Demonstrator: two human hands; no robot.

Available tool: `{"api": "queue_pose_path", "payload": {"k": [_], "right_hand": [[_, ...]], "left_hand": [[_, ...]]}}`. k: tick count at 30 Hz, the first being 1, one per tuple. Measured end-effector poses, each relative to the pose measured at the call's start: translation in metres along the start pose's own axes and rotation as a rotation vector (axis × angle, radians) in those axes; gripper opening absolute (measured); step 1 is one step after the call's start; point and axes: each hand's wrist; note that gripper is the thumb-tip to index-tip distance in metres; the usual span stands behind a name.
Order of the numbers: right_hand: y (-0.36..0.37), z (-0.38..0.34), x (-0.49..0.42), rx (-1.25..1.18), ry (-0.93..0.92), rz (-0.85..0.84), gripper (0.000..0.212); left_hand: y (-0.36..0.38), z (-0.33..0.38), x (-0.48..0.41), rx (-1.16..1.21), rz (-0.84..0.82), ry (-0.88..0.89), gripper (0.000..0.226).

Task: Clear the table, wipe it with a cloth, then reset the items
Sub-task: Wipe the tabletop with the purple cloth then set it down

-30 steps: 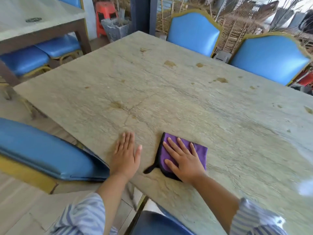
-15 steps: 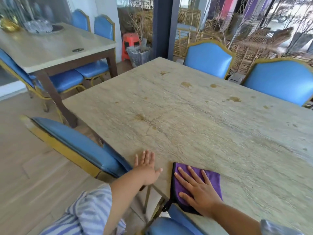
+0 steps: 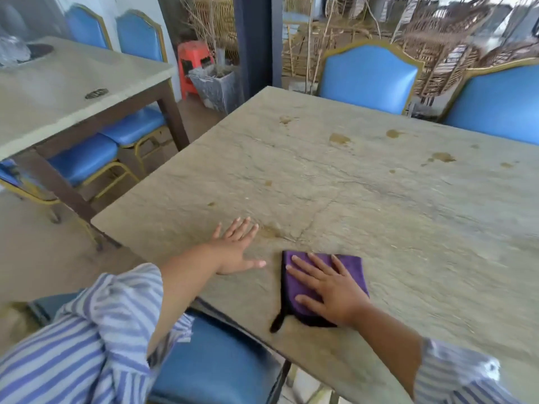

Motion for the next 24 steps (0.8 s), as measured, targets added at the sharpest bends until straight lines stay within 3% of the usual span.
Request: {"api": "queue_pose_path", "payload": {"k": [4,6,9,12,13,17,18,19,22,24], "right_hand": [[-0.015,0.018,-0.065,-0.105,0.442,0.207,0.06],[-0.01,-0.003,-0.073,-0.132,0.508,0.241,0.061],[0.012,-0.046,-0.051,-0.073,0.269,0.131,0.067],[0.008,-0.035,-0.037,-0.052,0.068,-0.026,0.063],[0.003,-0.022,-0.042,-0.031,0.112,0.0,0.062],[-0.009,-0.002,-0.091,-0.137,0.653,0.292,0.061],[-0.007,-0.012,-0.103,-0.158,0.708,0.327,0.061],[-0.002,-0.027,-0.11,-0.161,0.685,0.33,0.062],[0.018,-0.076,-0.096,-0.116,0.315,0.161,0.07],[0.014,-0.072,-0.085,-0.105,0.158,0.074,0.07]], "left_hand": [[0.019,-0.068,-0.001,-0.024,-0.129,-0.012,0.107],[0.035,-0.082,-0.002,-0.009,-0.207,-0.065,0.118],[0.053,-0.081,-0.01,0.04,-0.215,-0.114,0.133],[0.056,-0.081,-0.016,0.058,-0.217,-0.1,0.136],[0.056,-0.082,-0.017,0.061,-0.212,-0.094,0.136],[0.053,-0.084,-0.016,0.074,-0.23,-0.065,0.136],[0.053,-0.084,-0.015,0.077,-0.234,-0.058,0.138],[0.053,-0.084,-0.014,0.077,-0.233,-0.052,0.14],[0.054,-0.084,-0.012,0.057,-0.22,-0.047,0.145],[0.054,-0.084,-0.012,0.051,-0.224,-0.037,0.146]]}}
Point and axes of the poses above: each hand's wrist, its own x-axis away from the middle knuckle, its own y-axis out of the palm, z = x × y, and after that the axes turned 11 degrees about -x, right-handed
